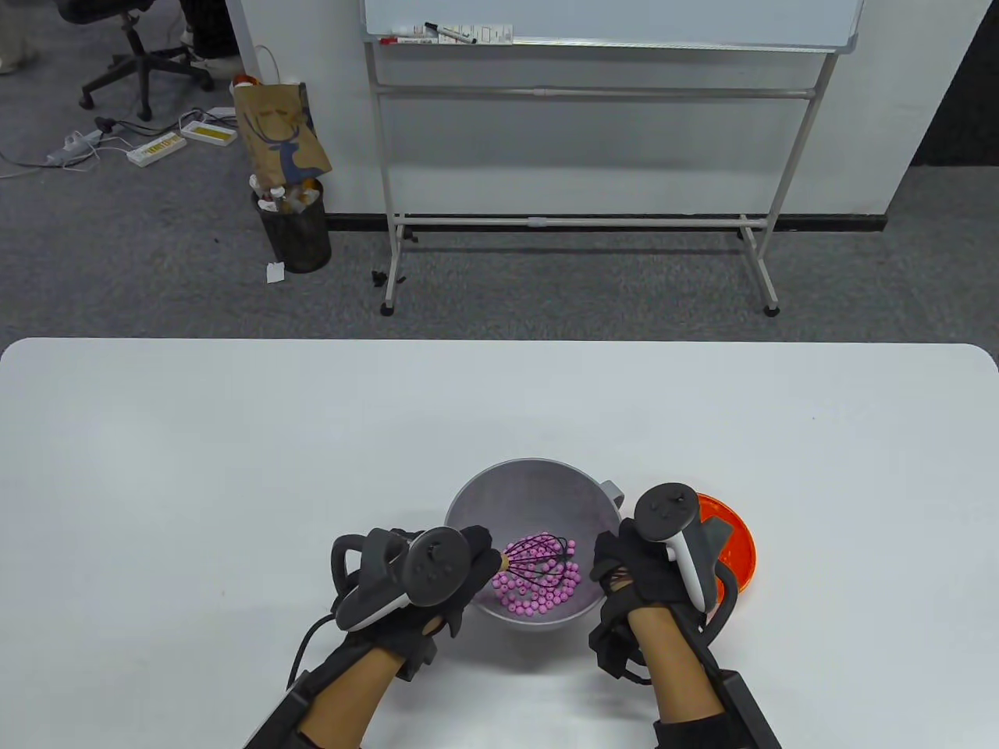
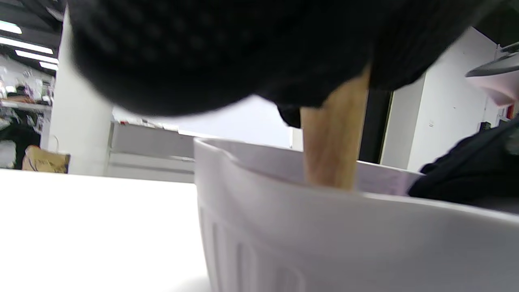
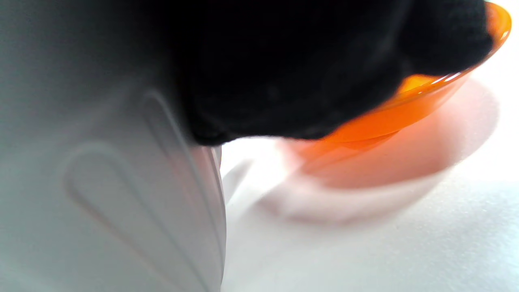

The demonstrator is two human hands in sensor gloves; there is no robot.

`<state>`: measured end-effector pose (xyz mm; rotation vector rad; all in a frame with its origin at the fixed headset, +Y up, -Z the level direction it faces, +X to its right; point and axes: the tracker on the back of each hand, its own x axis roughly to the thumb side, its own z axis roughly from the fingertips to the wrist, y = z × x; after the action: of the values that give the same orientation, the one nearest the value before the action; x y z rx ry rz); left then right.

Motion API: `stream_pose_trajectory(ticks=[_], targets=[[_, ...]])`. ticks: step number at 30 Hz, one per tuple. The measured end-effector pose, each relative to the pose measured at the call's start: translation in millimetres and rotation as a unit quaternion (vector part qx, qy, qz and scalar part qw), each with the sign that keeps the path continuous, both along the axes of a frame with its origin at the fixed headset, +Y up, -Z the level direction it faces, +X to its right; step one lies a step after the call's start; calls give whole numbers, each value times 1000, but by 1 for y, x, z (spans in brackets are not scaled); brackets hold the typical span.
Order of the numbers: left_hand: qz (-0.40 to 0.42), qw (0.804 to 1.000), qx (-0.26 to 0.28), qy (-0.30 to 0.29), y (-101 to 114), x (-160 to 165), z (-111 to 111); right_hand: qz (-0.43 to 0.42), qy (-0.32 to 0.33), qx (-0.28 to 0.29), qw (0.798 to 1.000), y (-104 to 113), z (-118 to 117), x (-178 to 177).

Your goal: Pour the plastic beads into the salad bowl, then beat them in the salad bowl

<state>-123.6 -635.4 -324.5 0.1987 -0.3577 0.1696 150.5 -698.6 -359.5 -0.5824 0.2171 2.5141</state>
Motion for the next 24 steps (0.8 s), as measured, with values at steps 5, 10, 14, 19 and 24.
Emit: stream_pose_trajectory(ticks=[5, 10, 14, 19, 24], targets=[[-36, 999, 26, 21, 7, -3, 2, 0, 0, 0, 1000, 0, 0, 0], [-71, 997, -2, 22, 20, -3, 6, 0, 0, 0, 1000, 0, 0, 0], [-71, 997, -41, 3, 31, -3, 11, -1, 0, 0, 1000, 0, 0, 0], [-18, 994, -88, -59, 29, -2, 11, 0, 0, -1, 1000, 0, 0, 0], [-4, 997, -57, -58, 14, 8, 9, 1, 0, 0, 1000, 0, 0, 0]])
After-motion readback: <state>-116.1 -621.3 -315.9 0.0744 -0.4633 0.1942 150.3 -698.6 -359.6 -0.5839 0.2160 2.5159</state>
